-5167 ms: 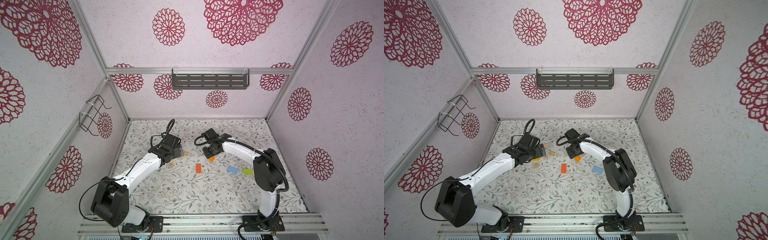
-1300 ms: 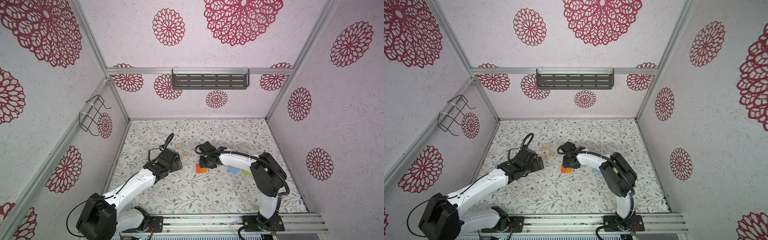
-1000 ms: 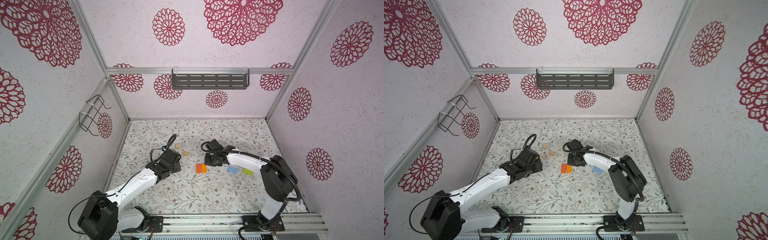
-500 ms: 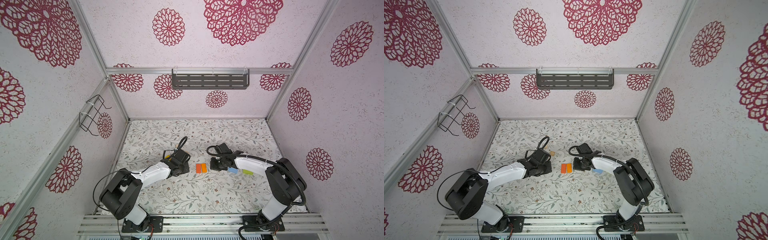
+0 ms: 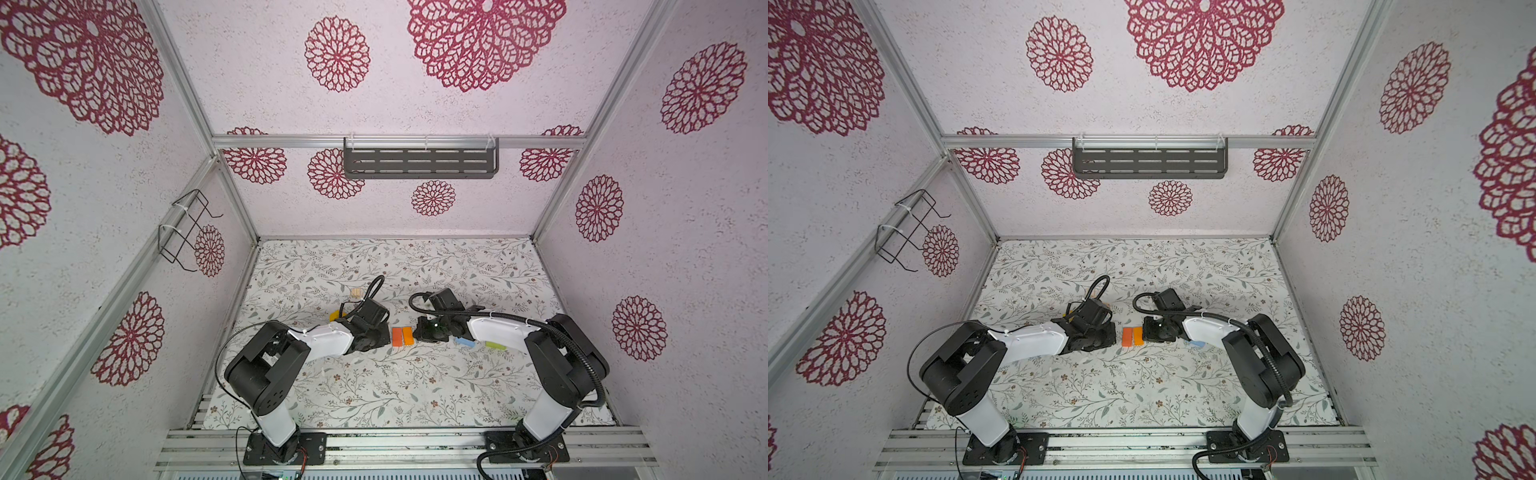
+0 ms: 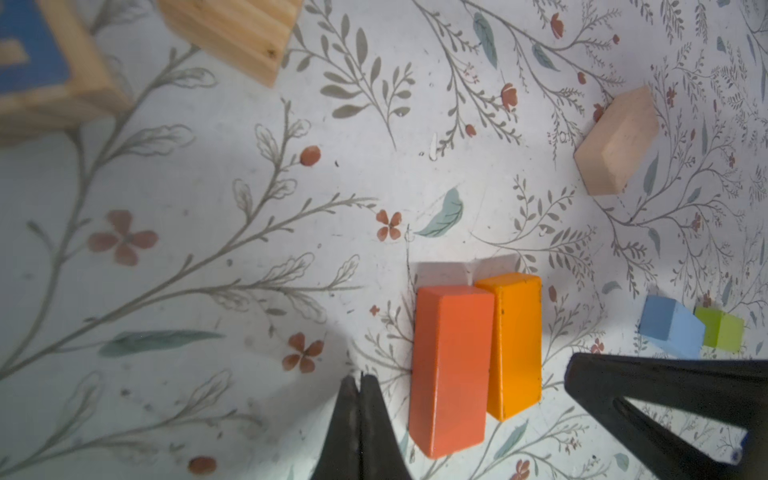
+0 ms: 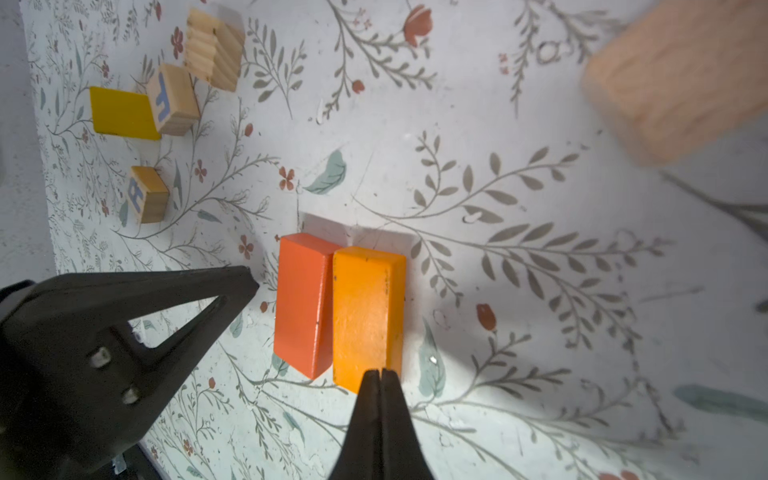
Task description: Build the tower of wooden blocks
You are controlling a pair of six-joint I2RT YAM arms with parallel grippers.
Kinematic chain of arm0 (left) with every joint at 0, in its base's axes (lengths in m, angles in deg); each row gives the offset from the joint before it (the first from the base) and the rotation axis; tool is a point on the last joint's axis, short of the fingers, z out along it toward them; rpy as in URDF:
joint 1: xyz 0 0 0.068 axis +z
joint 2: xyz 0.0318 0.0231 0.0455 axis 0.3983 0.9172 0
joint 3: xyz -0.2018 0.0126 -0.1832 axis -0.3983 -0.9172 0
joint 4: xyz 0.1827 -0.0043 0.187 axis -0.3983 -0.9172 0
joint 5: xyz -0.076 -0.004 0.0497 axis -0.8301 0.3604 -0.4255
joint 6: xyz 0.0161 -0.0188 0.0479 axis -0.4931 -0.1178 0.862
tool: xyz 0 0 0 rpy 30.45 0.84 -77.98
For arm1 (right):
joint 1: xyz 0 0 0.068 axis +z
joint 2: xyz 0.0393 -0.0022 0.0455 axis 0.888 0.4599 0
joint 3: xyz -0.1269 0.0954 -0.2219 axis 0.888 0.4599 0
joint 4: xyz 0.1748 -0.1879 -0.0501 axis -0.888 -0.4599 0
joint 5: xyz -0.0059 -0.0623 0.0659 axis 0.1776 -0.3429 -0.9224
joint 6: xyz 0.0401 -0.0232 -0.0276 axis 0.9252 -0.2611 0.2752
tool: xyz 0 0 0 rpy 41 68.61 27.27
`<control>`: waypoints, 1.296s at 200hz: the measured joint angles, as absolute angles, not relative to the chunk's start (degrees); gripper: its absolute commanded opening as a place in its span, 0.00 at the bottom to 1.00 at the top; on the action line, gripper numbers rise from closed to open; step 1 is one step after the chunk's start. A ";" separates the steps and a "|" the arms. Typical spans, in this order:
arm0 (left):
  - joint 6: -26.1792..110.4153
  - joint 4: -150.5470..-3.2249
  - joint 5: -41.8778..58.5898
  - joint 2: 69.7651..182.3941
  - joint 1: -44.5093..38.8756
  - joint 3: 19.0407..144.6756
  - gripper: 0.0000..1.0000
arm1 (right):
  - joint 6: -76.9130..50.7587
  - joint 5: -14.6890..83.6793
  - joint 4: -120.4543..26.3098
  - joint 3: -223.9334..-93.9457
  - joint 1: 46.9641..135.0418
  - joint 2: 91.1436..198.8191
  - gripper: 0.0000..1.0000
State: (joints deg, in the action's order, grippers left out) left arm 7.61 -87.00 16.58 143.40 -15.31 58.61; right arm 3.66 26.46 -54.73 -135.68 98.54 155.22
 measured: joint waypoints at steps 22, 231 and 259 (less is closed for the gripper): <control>7.37 -85.99 16.08 144.66 -15.51 59.31 0.00 | 3.62 26.35 -54.23 -135.68 98.54 155.63 0.00; 5.51 -83.56 15.40 147.86 -17.41 62.04 0.00 | 3.13 26.50 -54.03 -134.40 95.39 155.59 0.01; 5.51 -83.63 15.36 148.42 -17.45 63.11 0.00 | 3.07 26.50 -54.18 -134.20 94.96 155.50 0.08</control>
State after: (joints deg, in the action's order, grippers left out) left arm 5.51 -83.63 15.36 148.42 -17.45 63.11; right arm 3.07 26.50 -54.18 -134.20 94.96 155.50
